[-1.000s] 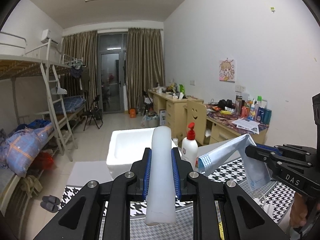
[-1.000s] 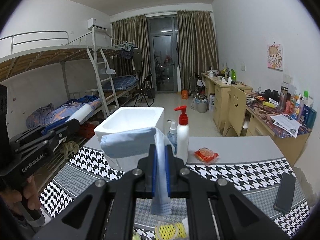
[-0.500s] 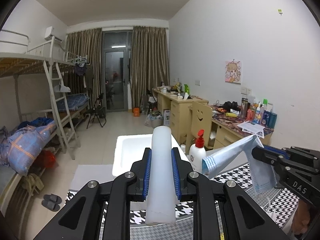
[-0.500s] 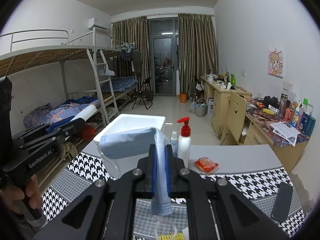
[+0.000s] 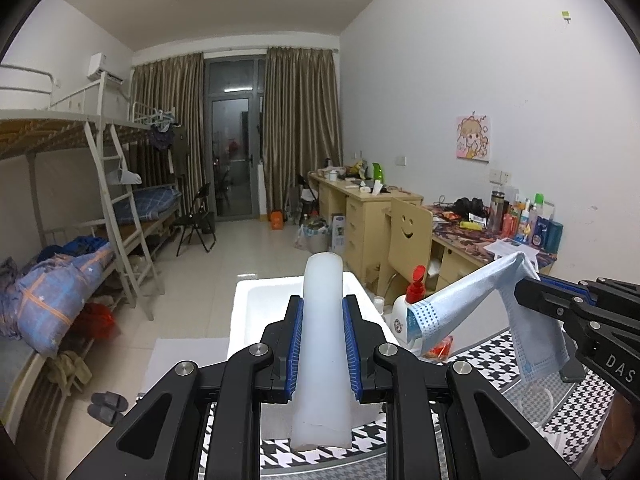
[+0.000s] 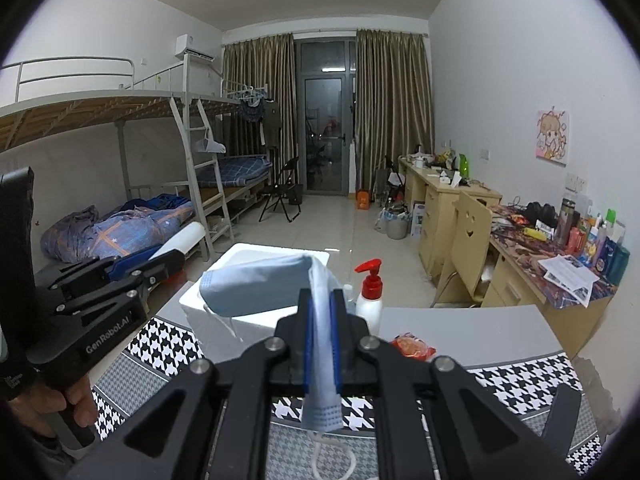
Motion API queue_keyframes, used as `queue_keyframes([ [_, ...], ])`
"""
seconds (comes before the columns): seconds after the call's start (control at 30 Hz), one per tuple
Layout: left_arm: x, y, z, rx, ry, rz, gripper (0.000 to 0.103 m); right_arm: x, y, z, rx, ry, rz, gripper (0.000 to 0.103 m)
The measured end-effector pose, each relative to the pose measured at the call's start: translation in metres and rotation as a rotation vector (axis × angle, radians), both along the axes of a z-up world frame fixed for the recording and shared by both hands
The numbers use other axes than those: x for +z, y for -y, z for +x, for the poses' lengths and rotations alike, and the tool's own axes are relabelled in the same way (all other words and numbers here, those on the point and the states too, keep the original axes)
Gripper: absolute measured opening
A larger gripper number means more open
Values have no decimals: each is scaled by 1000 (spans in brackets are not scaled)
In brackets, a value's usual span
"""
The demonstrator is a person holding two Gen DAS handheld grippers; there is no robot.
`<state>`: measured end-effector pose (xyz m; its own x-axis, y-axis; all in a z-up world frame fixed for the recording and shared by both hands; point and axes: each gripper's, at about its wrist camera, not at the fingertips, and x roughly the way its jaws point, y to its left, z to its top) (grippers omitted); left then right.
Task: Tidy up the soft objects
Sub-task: 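Lower the white foam tube into the foam box and open the left tool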
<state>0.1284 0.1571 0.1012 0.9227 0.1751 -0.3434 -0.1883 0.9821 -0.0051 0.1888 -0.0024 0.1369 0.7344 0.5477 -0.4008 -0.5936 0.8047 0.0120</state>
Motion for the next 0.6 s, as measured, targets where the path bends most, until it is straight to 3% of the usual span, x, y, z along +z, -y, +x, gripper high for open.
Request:
queue_keyframes([
  [0.6, -10, -16, 45, -26, -65, -26, 21, 1, -9, 22, -49, -8, -19, 11],
])
